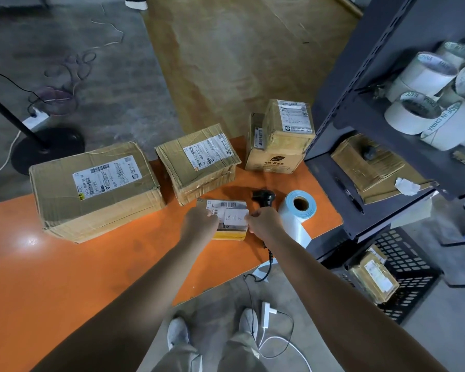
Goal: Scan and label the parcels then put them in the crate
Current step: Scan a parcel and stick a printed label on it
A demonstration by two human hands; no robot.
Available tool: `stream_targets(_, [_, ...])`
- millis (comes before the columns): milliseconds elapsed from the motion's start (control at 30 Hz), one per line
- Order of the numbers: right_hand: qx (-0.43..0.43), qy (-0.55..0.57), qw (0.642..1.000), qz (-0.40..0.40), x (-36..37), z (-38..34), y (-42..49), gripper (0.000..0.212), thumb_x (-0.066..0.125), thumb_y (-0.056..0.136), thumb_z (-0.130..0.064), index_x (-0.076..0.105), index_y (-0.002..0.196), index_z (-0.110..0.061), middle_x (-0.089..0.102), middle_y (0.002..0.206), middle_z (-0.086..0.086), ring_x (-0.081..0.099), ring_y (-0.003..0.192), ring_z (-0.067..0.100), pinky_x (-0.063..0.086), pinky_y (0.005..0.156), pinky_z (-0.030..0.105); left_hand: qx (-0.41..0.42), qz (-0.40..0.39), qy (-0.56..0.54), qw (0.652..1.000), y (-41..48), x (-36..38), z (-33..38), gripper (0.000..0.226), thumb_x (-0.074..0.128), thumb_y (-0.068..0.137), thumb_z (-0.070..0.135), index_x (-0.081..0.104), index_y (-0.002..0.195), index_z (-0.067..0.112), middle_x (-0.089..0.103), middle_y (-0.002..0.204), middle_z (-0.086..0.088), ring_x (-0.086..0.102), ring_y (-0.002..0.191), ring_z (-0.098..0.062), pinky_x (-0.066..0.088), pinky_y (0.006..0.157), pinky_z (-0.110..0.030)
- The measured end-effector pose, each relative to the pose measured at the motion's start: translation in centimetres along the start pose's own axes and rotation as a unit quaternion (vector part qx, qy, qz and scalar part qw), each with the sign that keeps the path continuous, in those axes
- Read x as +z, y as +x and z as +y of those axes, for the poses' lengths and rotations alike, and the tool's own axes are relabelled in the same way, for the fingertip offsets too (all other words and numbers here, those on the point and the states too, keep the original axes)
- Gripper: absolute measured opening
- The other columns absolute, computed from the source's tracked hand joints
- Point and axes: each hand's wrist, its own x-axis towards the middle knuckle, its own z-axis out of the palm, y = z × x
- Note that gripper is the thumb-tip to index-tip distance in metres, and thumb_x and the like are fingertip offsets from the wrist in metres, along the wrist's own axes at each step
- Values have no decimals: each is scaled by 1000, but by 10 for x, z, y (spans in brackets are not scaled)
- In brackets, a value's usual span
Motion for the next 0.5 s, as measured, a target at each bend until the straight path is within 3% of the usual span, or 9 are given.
stream_targets(67, [-4, -17, 1000, -8, 0, 0, 0, 22, 57, 96, -25, 70, 97, -8, 69, 86, 9, 56, 64, 15, 41, 52, 22, 63, -10, 91, 994, 0, 0, -2, 36, 46, 85, 1, 34, 63, 28, 38, 68, 4, 39, 61, -17, 28, 56, -28])
stream_targets(133, [-7, -28, 1000, -8, 0, 0, 2, 21, 57, 96, -24, 70, 98, -8, 64, 78, 3, 51, 58, 11, 37, 49, 21, 117, -10, 176, 977, -1, 3, -3, 21, 48, 89, 4, 57, 78, 19, 57, 88, -8, 56, 79, -24, 38, 63, -29])
stream_targets(200, [-10, -38, 999, -9, 1, -2, 3, 19, 57, 95, -23, 70, 92, -10, 59, 73, 1, 48, 56, 11, 35, 47, 21, 154, -13, 228, 961, -1, 7, -5, 21, 49, 91, 4, 67, 102, 7, 63, 106, -12, 59, 94, -26, 41, 64, -27])
stream_targets(233, [-11, -46, 999, -8, 1, -3, 4, 18, 57, 94, -23, 68, 85, -11, 55, 69, 0, 46, 54, 11, 33, 47, 21, 169, -18, 247, 954, 0, 9, -7, 26, 50, 91, 4, 65, 113, 5, 61, 113, -13, 56, 102, -25, 43, 68, -27])
stream_targets(333, [-12, -64, 998, 0, 4, -4, 5, 28, 57, 92, -19, 54, 65, -14, 48, 58, -2, 42, 49, 12, 29, 44, 21, 181, -43, 296, 937, 2, 14, -13, 45, 50, 94, 6, 50, 139, 12, 45, 137, -12, 37, 134, -29, 45, 100, -36])
stream_targets(400, [-11, -74, 997, 3, 5, -5, 5, 29, 58, 90, -17, 50, 62, -15, 45, 55, -2, 40, 45, 11, 26, 41, 20, 185, -50, 330, 924, 2, 14, -14, 49, 47, 96, 9, 44, 144, 16, 39, 144, -11, 28, 141, -30, 43, 104, -39])
stream_targets(500, [-8, -87, 996, 5, 5, -7, 5, 31, 60, 89, -17, 46, 62, -17, 42, 54, -3, 38, 45, 11, 27, 41, 20, 207, -43, 376, 902, 1, 15, -15, 50, 45, 98, 10, 41, 146, 17, 38, 144, -9, 29, 139, -30, 47, 99, -38])
